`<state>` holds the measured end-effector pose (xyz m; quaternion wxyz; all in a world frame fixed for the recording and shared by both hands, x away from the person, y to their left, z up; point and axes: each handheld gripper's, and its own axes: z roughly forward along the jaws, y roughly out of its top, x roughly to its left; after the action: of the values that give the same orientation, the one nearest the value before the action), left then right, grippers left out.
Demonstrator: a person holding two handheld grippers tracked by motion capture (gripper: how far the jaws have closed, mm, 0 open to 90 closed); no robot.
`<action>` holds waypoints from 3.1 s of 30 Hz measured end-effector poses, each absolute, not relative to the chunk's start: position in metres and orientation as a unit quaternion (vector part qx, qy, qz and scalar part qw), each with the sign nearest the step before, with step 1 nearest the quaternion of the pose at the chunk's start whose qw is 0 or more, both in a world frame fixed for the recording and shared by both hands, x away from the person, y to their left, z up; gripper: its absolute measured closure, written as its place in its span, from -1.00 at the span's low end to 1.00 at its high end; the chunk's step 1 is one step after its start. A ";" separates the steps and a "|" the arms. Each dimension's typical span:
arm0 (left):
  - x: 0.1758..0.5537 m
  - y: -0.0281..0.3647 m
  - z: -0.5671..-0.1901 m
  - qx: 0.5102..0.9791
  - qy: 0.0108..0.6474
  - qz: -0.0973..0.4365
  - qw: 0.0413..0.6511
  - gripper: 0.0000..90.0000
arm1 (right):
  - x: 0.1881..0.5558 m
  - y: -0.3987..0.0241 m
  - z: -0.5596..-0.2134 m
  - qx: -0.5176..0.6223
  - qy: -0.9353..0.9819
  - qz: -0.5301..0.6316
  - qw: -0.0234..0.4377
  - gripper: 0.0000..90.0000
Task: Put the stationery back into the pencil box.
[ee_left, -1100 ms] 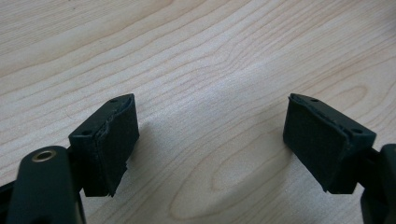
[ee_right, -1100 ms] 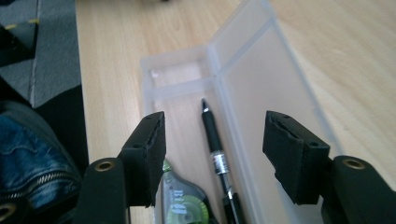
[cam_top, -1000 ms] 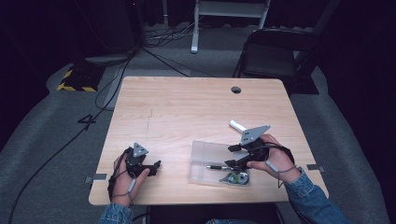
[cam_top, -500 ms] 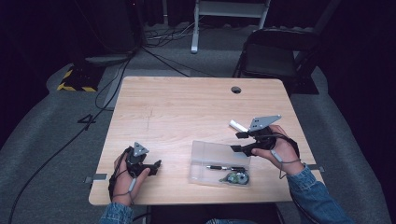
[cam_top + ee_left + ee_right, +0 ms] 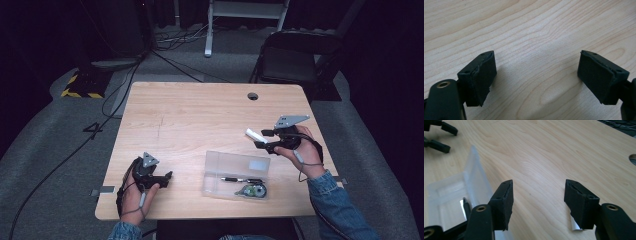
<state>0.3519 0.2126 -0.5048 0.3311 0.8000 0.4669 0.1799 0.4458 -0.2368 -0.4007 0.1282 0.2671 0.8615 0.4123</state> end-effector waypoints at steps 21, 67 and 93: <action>0.352 0.212 -0.505 0.800 0.467 0.179 0.332 -0.64 | 0.488 -0.265 -0.450 0.342 0.848 0.370 0.163 0.02; 0.352 0.213 -0.505 0.800 0.467 0.179 0.331 -0.65 | 0.509 -0.253 -0.492 0.318 0.870 0.353 0.128 0.59; 0.355 0.211 -0.505 0.799 0.471 0.176 0.329 -0.70 | 0.495 -0.263 -0.456 0.330 0.855 0.381 0.125 0.59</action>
<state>0.3545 0.2115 -0.5050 0.3293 0.7993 0.4706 0.1764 0.4950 -0.2628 -0.4558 0.1246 0.3297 0.8549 0.3807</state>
